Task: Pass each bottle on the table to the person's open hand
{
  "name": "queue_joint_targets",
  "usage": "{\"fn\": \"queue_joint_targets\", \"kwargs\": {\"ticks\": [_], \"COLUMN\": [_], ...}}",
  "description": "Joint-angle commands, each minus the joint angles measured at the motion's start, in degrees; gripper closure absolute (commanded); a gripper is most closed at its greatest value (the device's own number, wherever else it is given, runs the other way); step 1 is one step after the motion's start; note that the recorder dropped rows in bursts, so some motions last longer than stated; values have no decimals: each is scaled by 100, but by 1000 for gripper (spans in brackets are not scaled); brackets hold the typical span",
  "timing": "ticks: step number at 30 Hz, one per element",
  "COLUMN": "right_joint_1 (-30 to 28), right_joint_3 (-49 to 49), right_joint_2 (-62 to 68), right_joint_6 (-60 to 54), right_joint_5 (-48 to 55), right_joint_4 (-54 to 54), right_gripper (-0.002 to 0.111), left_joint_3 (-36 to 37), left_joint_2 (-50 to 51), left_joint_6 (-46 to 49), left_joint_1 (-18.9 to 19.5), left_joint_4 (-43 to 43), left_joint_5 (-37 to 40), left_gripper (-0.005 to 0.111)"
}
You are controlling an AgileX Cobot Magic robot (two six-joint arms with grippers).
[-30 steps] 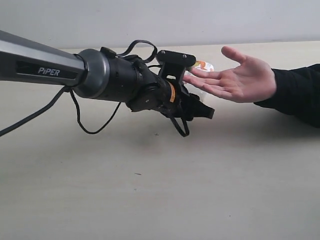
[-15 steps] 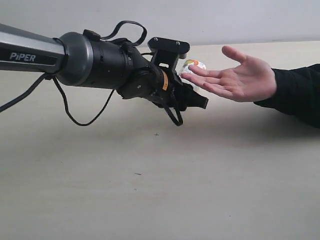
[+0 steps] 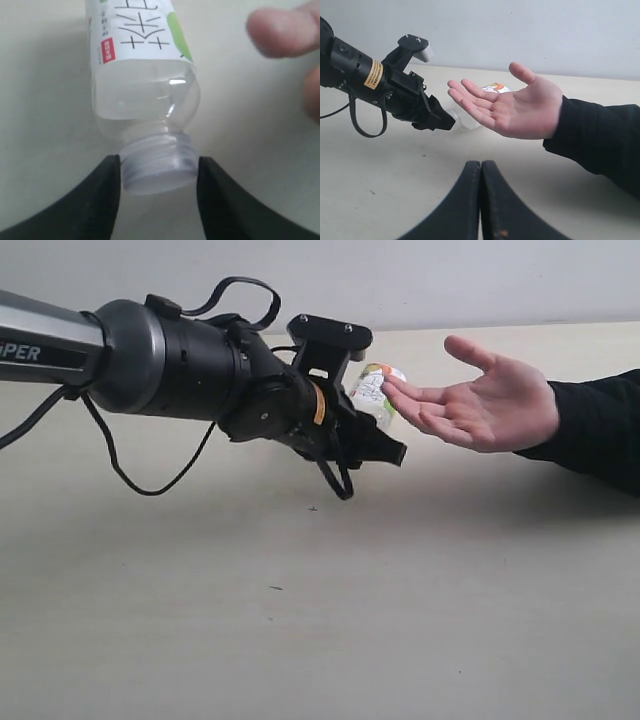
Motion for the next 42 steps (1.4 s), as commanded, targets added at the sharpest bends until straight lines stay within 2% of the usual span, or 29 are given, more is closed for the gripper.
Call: {"fn": "queue_joint_targets", "kwargs": {"ticks": [1, 32, 42], "right_joint_1": [8, 8, 8], "right_joint_3": [11, 11, 11], "right_joint_2": [-21, -21, -21], "right_joint_6": [-11, -11, -23], "right_joint_5": [-46, -46, -46], "right_joint_4": [-28, -28, -28], "right_gripper": [108, 108, 108], "left_joint_3": [342, 425, 425], "left_joint_2": [-67, 293, -109], "left_joint_6": [14, 9, -10], "left_joint_1": [66, 75, 244], "left_joint_4": [12, -49, -47], "left_joint_5": [-356, -594, -590], "left_gripper": [107, 107, 107]}}
